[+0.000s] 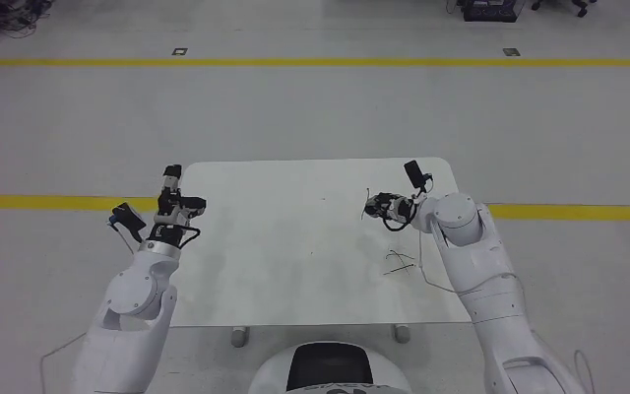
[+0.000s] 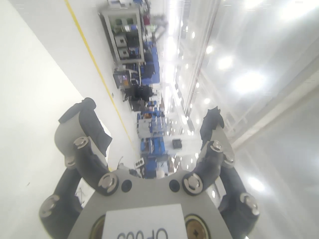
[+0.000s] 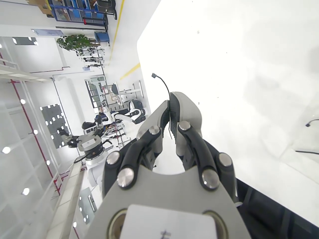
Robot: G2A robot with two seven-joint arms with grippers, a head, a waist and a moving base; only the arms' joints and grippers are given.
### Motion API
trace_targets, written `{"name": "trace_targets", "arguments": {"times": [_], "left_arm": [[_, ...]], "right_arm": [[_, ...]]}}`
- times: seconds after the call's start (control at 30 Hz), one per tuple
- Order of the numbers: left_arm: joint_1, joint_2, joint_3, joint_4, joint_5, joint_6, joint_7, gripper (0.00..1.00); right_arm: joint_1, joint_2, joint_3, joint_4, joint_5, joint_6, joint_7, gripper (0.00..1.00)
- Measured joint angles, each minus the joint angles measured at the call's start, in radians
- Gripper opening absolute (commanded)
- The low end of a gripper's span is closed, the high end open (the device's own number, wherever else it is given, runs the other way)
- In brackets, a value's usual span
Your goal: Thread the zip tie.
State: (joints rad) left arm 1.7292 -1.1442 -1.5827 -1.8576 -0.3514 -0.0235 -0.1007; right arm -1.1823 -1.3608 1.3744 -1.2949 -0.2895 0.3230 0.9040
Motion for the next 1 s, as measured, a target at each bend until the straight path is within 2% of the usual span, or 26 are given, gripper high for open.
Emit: {"name": "trace_targets", "arguments": {"times": [0.1,0.2,0.3,0.5,0.6,0.67,0.8,0.9,1.0], "left_arm": [[0.015,0.013,0.022,-0.067,0.136,-0.035,-0.183,1.0],[0.026,0.021,0.058,-0.128,0.18,-0.035,-0.346,1.0],[0.027,0.026,0.08,-0.149,0.245,-0.048,-0.456,1.0],[0.027,0.026,0.08,-0.148,0.236,-0.048,-0.435,1.0],[0.01,0.027,0.112,-0.16,0.25,-0.071,-0.478,1.0],[-0.015,0.033,0.142,-0.168,0.322,-0.089,-0.549,1.0],[-0.074,0.043,0.226,-0.172,0.561,-0.091,-0.673,1.0],[-0.111,0.045,0.292,-0.162,0.696,-0.094,-0.712,1.0],[-0.141,0.043,0.351,-0.14,0.787,-0.084,-0.712,1.0]], "right_arm": [[-0.005,0.004,0.0,-0.01,0.007,0.001,-0.006,0.0],[-0.013,0.007,0.006,-0.01,0.027,0.011,-0.013,0.0],[-0.019,0.01,0.009,-0.004,0.044,0.017,-0.02,0.0],[-0.019,0.01,0.009,-0.004,0.043,0.017,-0.021,0.0],[-0.029,0.01,0.008,-0.001,0.052,0.01,-0.037,0.0],[-0.032,0.012,0.011,0.005,0.063,0.015,-0.047,0.0],[-0.029,0.016,0.025,0.029,0.093,0.017,-0.06,0.0],[-0.025,0.017,0.031,0.053,0.116,0.017,-0.067,0.0],[-0.017,0.016,0.047,0.108,0.165,0.017,-0.077,0.0]]}}
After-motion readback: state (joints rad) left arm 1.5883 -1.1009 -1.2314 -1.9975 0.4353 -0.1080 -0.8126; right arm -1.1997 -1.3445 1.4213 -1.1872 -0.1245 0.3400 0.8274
